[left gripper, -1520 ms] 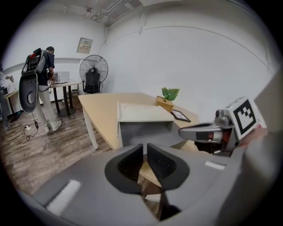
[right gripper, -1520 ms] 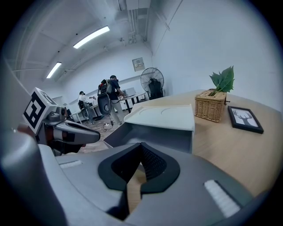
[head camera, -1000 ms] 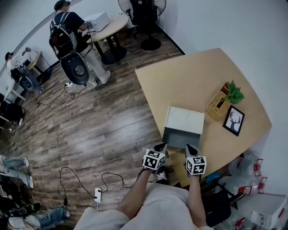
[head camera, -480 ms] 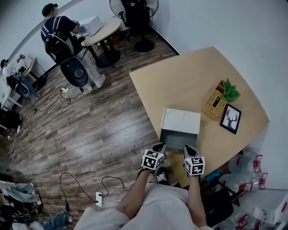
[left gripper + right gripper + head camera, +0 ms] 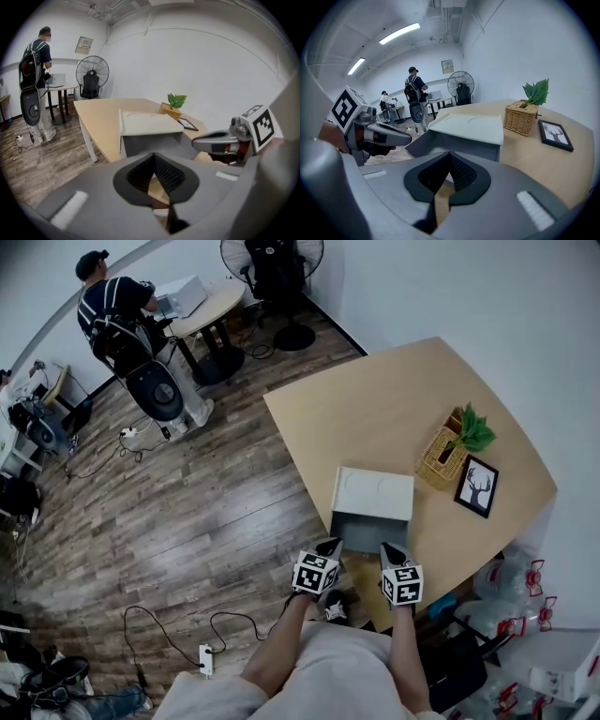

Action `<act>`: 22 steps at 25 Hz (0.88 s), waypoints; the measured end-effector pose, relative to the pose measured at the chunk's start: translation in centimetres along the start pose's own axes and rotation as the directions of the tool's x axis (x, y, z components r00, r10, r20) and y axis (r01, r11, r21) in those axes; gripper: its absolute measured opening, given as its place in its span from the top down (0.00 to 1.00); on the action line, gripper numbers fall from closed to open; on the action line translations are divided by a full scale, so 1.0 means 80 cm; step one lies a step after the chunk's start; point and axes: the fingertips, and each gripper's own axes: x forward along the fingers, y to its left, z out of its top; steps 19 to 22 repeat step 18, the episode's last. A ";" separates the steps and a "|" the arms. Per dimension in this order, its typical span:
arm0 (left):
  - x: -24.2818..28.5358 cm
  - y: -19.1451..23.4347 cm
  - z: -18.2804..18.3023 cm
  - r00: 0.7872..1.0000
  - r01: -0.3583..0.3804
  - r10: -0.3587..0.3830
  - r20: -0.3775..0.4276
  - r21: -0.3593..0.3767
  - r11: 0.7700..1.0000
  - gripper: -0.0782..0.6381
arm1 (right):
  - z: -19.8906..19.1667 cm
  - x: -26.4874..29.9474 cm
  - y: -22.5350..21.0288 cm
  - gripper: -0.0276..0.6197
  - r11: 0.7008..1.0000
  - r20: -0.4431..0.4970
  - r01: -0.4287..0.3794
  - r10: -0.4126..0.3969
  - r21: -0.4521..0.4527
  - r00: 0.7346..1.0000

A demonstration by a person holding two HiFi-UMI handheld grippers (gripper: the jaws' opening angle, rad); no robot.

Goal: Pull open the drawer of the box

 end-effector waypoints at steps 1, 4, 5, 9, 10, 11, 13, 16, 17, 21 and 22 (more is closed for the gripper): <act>0.002 -0.001 0.000 1.000 0.003 -0.003 -0.002 0.002 1.000 0.82 | 0.000 0.000 -0.002 0.96 1.000 -0.001 0.002 -0.002 -0.001 1.000; 0.007 -0.004 0.003 1.000 0.010 -0.010 -0.003 0.010 1.000 0.82 | 0.000 -0.001 -0.008 0.96 1.000 0.000 0.009 -0.009 0.002 1.000; 0.007 -0.004 0.004 1.000 0.011 -0.011 -0.003 0.012 1.000 0.82 | 0.001 -0.001 -0.009 0.96 1.000 0.000 0.011 -0.011 0.004 1.000; 0.005 -0.001 0.003 1.000 0.009 -0.009 -0.003 0.010 1.000 0.82 | 0.001 0.001 -0.005 0.96 1.000 0.000 0.009 -0.009 0.002 1.000; 0.004 0.000 0.002 1.000 0.008 -0.008 -0.003 0.009 1.000 0.82 | 0.001 0.001 -0.003 0.96 1.000 0.000 0.008 -0.008 0.000 1.000; 0.004 0.001 0.002 1.000 0.008 -0.008 -0.003 0.009 1.000 0.82 | 0.001 0.001 -0.003 0.96 1.000 0.000 0.008 -0.008 0.000 1.000; 0.004 0.002 0.001 1.000 0.008 -0.008 -0.003 0.010 1.000 0.82 | 0.000 0.002 -0.002 0.96 1.000 0.000 0.009 -0.009 -0.001 1.000; 0.005 0.002 0.000 1.000 0.009 -0.009 -0.004 0.012 1.000 0.82 | -0.002 0.003 -0.003 0.96 1.000 -0.003 0.009 -0.009 -0.001 1.000; 0.006 0.002 0.000 1.000 0.009 -0.009 -0.005 0.012 1.000 0.82 | -0.002 0.003 -0.003 0.96 1.000 -0.004 0.009 -0.009 -0.001 1.000; 0.006 0.001 0.000 1.000 0.009 -0.009 -0.006 0.012 1.000 0.82 | -0.003 0.004 -0.003 0.96 1.000 -0.004 0.009 -0.009 -0.001 1.000; 0.006 0.001 0.000 1.000 0.009 -0.009 -0.006 0.012 1.000 0.82 | -0.003 0.004 -0.003 0.96 1.000 -0.004 0.009 -0.009 -0.001 1.000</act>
